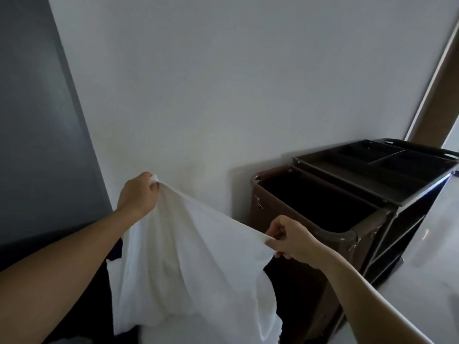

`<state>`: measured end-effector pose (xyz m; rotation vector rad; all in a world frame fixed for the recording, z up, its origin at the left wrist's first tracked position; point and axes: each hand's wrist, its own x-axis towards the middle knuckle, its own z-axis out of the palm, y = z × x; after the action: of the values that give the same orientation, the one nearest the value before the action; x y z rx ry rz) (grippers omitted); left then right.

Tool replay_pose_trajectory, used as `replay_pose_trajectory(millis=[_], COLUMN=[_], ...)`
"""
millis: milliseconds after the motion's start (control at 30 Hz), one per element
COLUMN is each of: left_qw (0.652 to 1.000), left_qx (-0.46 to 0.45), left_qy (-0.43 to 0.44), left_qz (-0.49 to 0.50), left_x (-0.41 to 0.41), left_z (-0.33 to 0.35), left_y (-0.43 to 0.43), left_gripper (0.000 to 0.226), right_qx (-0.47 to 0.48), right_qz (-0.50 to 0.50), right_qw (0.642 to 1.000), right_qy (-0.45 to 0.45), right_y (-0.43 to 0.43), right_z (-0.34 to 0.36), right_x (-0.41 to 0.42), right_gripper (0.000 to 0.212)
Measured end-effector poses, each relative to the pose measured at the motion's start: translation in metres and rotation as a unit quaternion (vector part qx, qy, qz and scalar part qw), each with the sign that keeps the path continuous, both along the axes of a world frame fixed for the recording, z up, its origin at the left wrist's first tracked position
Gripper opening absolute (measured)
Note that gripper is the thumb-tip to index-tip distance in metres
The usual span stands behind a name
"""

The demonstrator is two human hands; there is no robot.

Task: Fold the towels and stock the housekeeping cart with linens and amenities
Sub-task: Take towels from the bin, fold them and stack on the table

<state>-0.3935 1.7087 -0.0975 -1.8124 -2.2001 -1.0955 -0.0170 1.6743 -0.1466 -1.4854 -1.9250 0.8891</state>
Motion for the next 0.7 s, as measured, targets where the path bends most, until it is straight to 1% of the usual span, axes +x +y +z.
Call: replay_pose_trajectory(millis=[100,233,333,400,467,500,567,633,700], left_qw=[1.0,1.0,1.0,1.0,1.0,1.0,1.0,0.999,0.999], left_qx=[-0.006,-0.016,-0.025,-0.025,-0.023,-0.023,-0.028,-0.033,-0.034], left_qy=[0.001,0.003,0.0,-0.004,-0.011,-0.011,-0.009,-0.012,-0.014], left_qz=[0.007,0.012,0.011,-0.001,-0.003,-0.002,0.001,0.002,-0.002], left_x=[0.001,0.001,0.0,0.0,-0.001,-0.001,-0.003,-0.006,-0.007], left_z=[0.001,0.0,0.0,0.0,0.0,0.001,-0.001,-0.003,-0.005], left_y=[0.007,0.01,0.009,0.008,0.006,0.006,0.004,0.002,0.001], left_gripper=[0.021,0.023,0.023,0.022,0.023,0.023,0.022,0.021,0.021], right_qx=[0.036,0.059,0.049,0.039,0.028,0.031,0.081,0.13,0.136], right_qz=[0.06,0.101,0.113,0.113,0.105,0.101,0.073,0.016,-0.037], right_qw=[0.997,0.993,0.989,0.985,0.985,0.986,0.988,0.99,0.99], right_qy=[-0.028,-0.032,-0.081,-0.124,-0.131,-0.126,-0.113,-0.053,0.023], right_y=[-0.01,-0.017,-0.019,-0.019,-0.018,-0.018,-0.017,-0.013,-0.009], right_z=[0.003,0.001,0.002,0.004,0.002,0.0,-0.001,-0.005,-0.006], right_x=[-0.004,-0.008,-0.006,-0.003,0.002,0.004,0.007,0.009,0.009], right_gripper=[0.034,0.047,0.047,0.041,0.036,0.035,0.031,0.028,0.021])
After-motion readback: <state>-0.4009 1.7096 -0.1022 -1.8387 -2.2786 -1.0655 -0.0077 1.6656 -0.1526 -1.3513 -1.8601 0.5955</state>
